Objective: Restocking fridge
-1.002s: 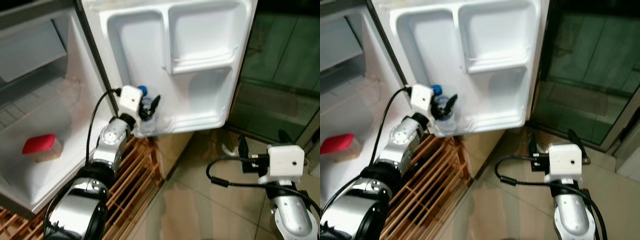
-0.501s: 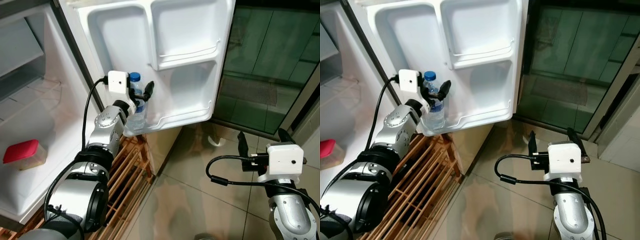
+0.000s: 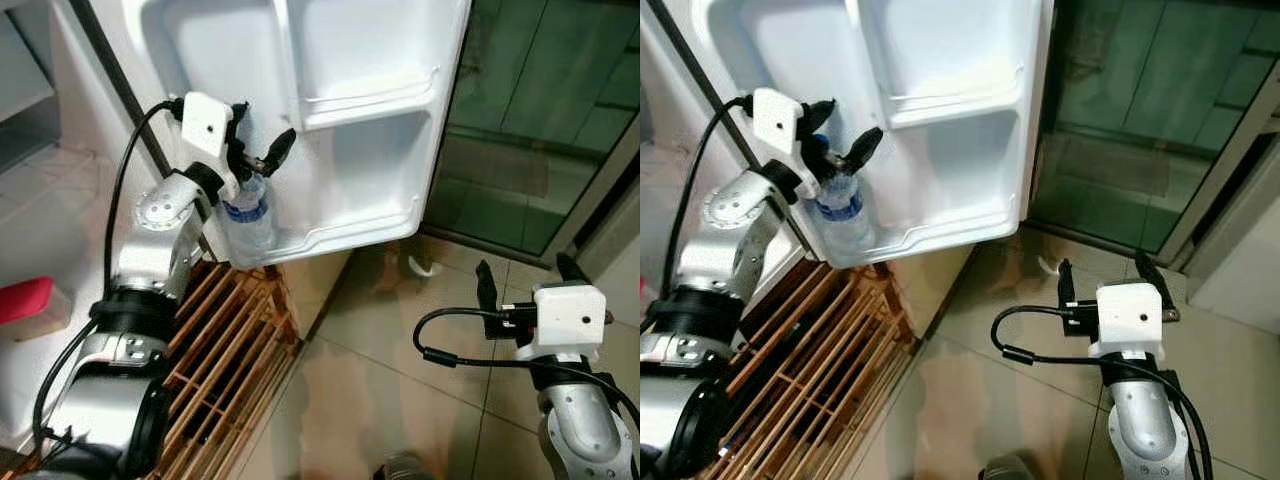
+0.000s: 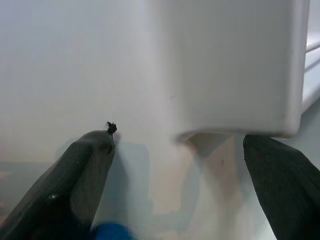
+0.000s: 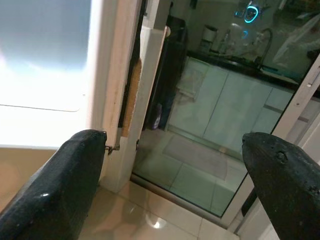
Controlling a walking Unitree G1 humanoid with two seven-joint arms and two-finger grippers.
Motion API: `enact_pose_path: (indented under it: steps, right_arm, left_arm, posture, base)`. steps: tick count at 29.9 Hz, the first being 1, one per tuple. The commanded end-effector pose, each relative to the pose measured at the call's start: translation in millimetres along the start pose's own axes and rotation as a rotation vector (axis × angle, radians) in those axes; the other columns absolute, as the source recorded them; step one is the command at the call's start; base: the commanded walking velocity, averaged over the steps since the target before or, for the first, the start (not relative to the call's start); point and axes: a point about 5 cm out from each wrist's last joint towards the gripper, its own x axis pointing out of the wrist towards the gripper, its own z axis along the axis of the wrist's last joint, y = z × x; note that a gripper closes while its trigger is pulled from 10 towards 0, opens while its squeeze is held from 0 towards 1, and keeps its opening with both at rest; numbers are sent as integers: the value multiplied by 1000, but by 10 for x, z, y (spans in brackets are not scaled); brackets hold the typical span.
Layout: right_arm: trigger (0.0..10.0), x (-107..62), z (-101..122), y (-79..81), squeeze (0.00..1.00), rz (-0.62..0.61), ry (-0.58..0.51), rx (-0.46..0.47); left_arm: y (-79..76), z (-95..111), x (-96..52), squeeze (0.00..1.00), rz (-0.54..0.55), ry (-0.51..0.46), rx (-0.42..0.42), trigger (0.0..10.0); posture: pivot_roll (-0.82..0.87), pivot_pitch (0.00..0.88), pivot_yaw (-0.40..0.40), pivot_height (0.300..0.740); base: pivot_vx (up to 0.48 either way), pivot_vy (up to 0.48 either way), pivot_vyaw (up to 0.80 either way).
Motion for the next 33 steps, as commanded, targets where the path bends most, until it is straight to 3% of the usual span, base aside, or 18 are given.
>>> enact_pose_path:
  steps: [1, 3, 4, 6, 9, 13, 14, 16, 17, 18, 20, 23, 25, 27, 28, 29, 33]
  right_arm:
    - [10000, 28, 5, 25, 0, 18, -12, 8]
    - [10000, 60, -17, 48, 0, 38, -11, 12]
    - [10000, 60, -17, 48, 0, 38, -11, 12]
    - [10000, 79, -24, 65, 0, 46, -13, 16]
    - [10000, 118, -36, 95, 0, 57, -17, 24]
    - [10000, 130, -45, 105, 0, 59, -17, 29]
    - [10000, 135, -49, 109, 0, 60, -19, 32]
    - [10000, 139, -55, 118, 0, 63, -20, 34]
    - [10000, 140, -58, 123, 0, 64, -20, 34]
    - [10000, 142, -62, 125, 0, 65, -20, 34]
    - [10000, 145, -67, 127, 0, 65, -21, 34]
    - [10000, 142, -67, 134, 0, 63, -25, 34]
    - [10000, 135, -61, 130, 0, 57, -28, 35]
    - [10000, 124, -28, 100, 0, 38, -46, 35]
    - [10000, 102, 24, 50, 0, 16, -71, 37]
    - [10000, 102, 24, 50, 0, 16, -71, 37]
    - [10000, 51, 17, 9, 0, 12, -62, 35]
  left_arm:
    - [196, 358, -110, 1000, 51, -107, 69, 10000]
    - [31, 250, -285, 1000, -74, -10, 21, 10000]
    - [31, 250, -285, 1000, -74, -10, 21, 10000]
    - [-184, 82, -425, 1000, -195, 85, -37, 10000]
    - [-444, -78, -592, 1000, -263, 155, -97, 10000]
    - [-384, -31, -564, 1000, -173, 125, -122, 10000]
    - [-289, 41, -540, 1000, -97, 95, -129, 10000]
    - [-210, 118, -532, 1000, -52, 57, -142, 10000]
    - [-153, 178, -523, 937, -22, 23, -128, 10000]
    - [-106, 257, -519, 0, 1, -20, -132, 10000]
    - [-65, 352, -529, 0, 26, -64, -139, 10000]
    - [-123, 376, -564, 0, -80, -52, -239, 10000]
    - [-234, 262, -661, 0, -226, 28, -290, 10000]
    - [-307, 63, -783, 0, -289, 121, -325, 10000]
    - [-363, -131, -872, 0, -243, 165, -355, 10000]
    - [-363, -131, -872, 0, -243, 165, -355, 10000]
    - [-423, -283, -950, 0, -46, 128, -393, 10000]
  posture:
    - [-201, 0, 101, 740]
    - [-174, 0, 92, 740]
    - [-174, 0, 92, 740]
    - [-163, 0, 89, 740]
    - [-146, 0, 87, 740]
    - [-139, 0, 85, 740]
    - [-138, 0, 85, 740]
    - [-135, 0, 86, 740]
    - [-135, 0, 87, 740]
    - [-135, 0, 88, 740]
    - [-135, 0, 89, 740]
    - [-134, 0, 91, 740]
    - [-134, 0, 94, 740]
    - [-134, 0, 100, 740]
    - [-137, 0, 104, 740]
    - [-137, 0, 104, 740]
    - [-150, 0, 98, 740]
  base:
    - [0, 0, 0]
    - [0, 0, 0]
    - [0, 0, 0]
    - [0, 0, 0]
    - [0, 0, 0]
    - [0, 0, 0]
    - [0, 0, 0]
    - [0, 0, 0]
    - [0, 0, 0]
    - [0, 0, 0]
    - [0, 0, 0]
    - [0, 0, 0]
    - [0, 0, 0]
    - [0, 0, 0]
    - [0, 0, 0]
    - [0, 0, 0]
    - [0, 0, 0]
